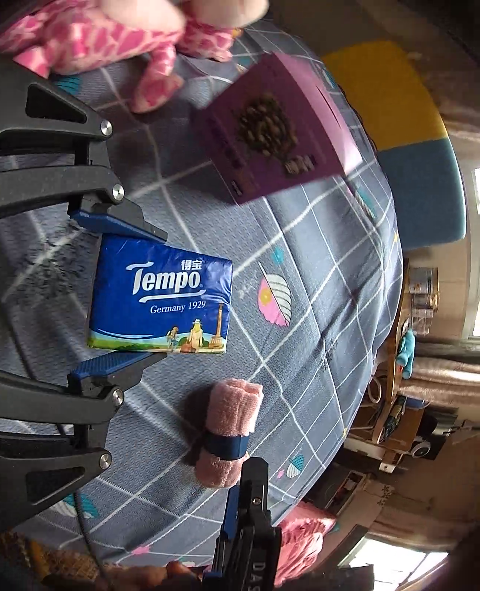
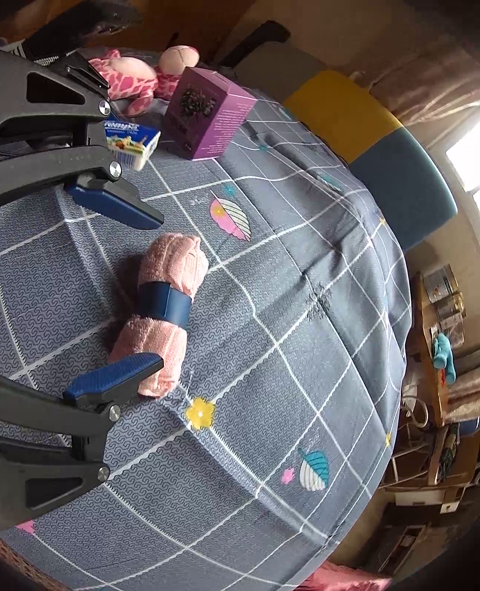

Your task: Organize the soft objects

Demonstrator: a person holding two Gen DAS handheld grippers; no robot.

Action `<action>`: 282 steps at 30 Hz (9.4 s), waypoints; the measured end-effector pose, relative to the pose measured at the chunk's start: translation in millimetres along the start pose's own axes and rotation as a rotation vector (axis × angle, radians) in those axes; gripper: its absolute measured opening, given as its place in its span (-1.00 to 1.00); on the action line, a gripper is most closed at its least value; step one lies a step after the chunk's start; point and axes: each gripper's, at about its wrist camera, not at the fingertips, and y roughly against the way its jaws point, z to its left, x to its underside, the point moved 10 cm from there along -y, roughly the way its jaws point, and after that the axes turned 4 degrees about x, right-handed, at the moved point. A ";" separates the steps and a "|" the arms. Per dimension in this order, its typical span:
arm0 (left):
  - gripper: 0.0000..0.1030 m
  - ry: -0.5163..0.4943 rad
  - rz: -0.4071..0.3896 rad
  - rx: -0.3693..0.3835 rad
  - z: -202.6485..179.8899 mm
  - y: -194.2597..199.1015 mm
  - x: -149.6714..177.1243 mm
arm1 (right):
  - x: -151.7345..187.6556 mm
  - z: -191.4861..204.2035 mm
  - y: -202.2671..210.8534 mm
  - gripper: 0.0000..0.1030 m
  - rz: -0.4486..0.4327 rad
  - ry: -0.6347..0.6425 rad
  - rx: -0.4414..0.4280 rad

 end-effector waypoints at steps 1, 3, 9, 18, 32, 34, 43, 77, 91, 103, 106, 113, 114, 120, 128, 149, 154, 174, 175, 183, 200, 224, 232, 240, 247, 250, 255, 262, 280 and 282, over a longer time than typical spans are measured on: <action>0.06 0.030 -0.001 -0.002 4.4 8.2 7.2 | -0.8 7.0 -0.1 0.36 0.003 0.057 0.011; 0.06 0.098 -0.009 -0.005 13.1 27.4 21.9 | -2.3 23.5 -3.2 0.36 0.018 0.225 0.032; 0.06 0.187 -0.048 -0.002 22.4 77.3 60.8 | 0.9 36.8 -28.7 0.37 0.093 0.690 0.138; 0.06 0.287 -0.094 0.006 31.3 129.9 99.4 | 13.4 19.7 -78.2 0.08 0.198 0.829 0.240; 0.06 0.381 -0.181 -0.162 72.7 198.6 128.2 | 83.1 119.2 18.2 -0.14 0.185 0.753 -0.091; 0.06 0.393 -0.198 -0.207 81.8 210.5 134.1 | 110.8 147.9 21.0 -0.14 0.200 0.778 -0.155; 0.07 0.472 -0.221 -0.318 113.3 246.5 175.5 | 173.2 171.1 -38.9 -0.14 0.160 0.812 -0.073; 0.06 1.107 -0.346 -0.539 269.1 377.2 367.8 | 177.3 164.5 -31.2 -0.09 0.014 0.816 -0.099; 0.32 1.099 -0.163 -0.550 302.9 297.6 363.6 | 177.3 164.4 -30.8 -0.08 0.018 0.812 -0.100; 0.39 1.016 -0.118 -0.656 290.4 295.0 375.8 | 177.8 163.7 -31.8 -0.09 0.014 0.817 -0.092; 0.50 1.003 -0.154 -0.677 280.9 305.2 370.4 | 178.2 163.3 -32.2 -0.09 0.011 0.816 -0.086; 0.57 0.906 -0.234 -0.687 250.6 325.9 340.6 | 179.1 162.4 -32.6 -0.09 0.003 0.812 -0.060; 0.63 0.891 -0.243 -0.685 245.2 328.8 335.5 | 179.1 162.1 -32.5 -0.09 -0.001 0.810 -0.057; 0.64 0.805 -0.276 -0.665 217.8 337.4 309.4 | 178.8 159.4 -30.0 -0.09 -0.014 0.797 -0.041; 0.65 0.763 -0.283 -0.644 196.8 336.3 294.4 | 178.0 157.4 -27.2 -0.09 -0.063 0.790 -0.005; 0.66 0.808 -0.238 -0.664 202.6 331.0 324.9 | 175.1 157.4 -24.5 -0.12 -0.090 0.771 0.081; 0.67 0.824 -0.234 -0.671 206.1 333.3 333.2 | 172.5 157.5 -20.8 -0.16 -0.069 0.739 0.095; 0.67 0.912 -0.267 -0.737 231.1 367.5 368.0 | 278.6 386.7 73.3 -0.17 0.070 0.941 -0.430; 0.67 0.916 -0.265 -0.737 232.0 368.1 370.1 | 287.8 399.1 71.8 -0.17 0.078 0.965 -0.438; 0.67 0.930 -0.268 -0.726 232.2 368.8 377.0 | 342.4 446.6 19.8 -0.14 0.123 1.115 -0.340; 0.74 0.944 -0.271 -0.710 231.9 363.5 378.8 | 337.0 448.8 27.3 0.18 0.052 1.080 -0.383; 0.99 0.836 -0.274 -0.724 198.5 355.8 342.4 | 290.8 346.7 85.0 0.18 -0.201 0.858 -0.270; 0.99 0.792 -0.315 -0.761 178.8 359.9 323.0 | 277.1 325.9 94.7 0.18 -0.224 0.797 -0.260; 0.99 0.772 -0.331 -0.788 171.3 369.0 312.9 | 277.2 325.1 100.0 0.18 -0.233 0.799 -0.270; 0.99 0.775 -0.328 -0.790 169.7 368.8 313.7 | 278.6 326.6 101.2 0.18 -0.232 0.802 -0.268; 0.99 0.784 -0.320 -0.785 170.8 367.6 315.9 | 279.2 327.6 101.4 0.18 -0.232 0.804 -0.269; 0.99 0.788 -0.317 -0.784 172.3 368.0 317.3 | 279.8 328.8 101.9 0.18 -0.233 0.806 -0.270; 0.99 0.793 -0.309 -0.780 174.9 366.5 319.9 | 280.0 329.5 102.2 0.18 -0.234 0.810 -0.268; 0.99 0.795 -0.302 -0.777 174.0 364.5 321.5 | 282.6 329.2 101.4 0.18 -0.230 0.815 -0.268; 0.99 0.798 -0.301 -0.776 174.2 364.2 322.3 | 282.5 329.2 101.2 0.18 -0.229 0.813 -0.269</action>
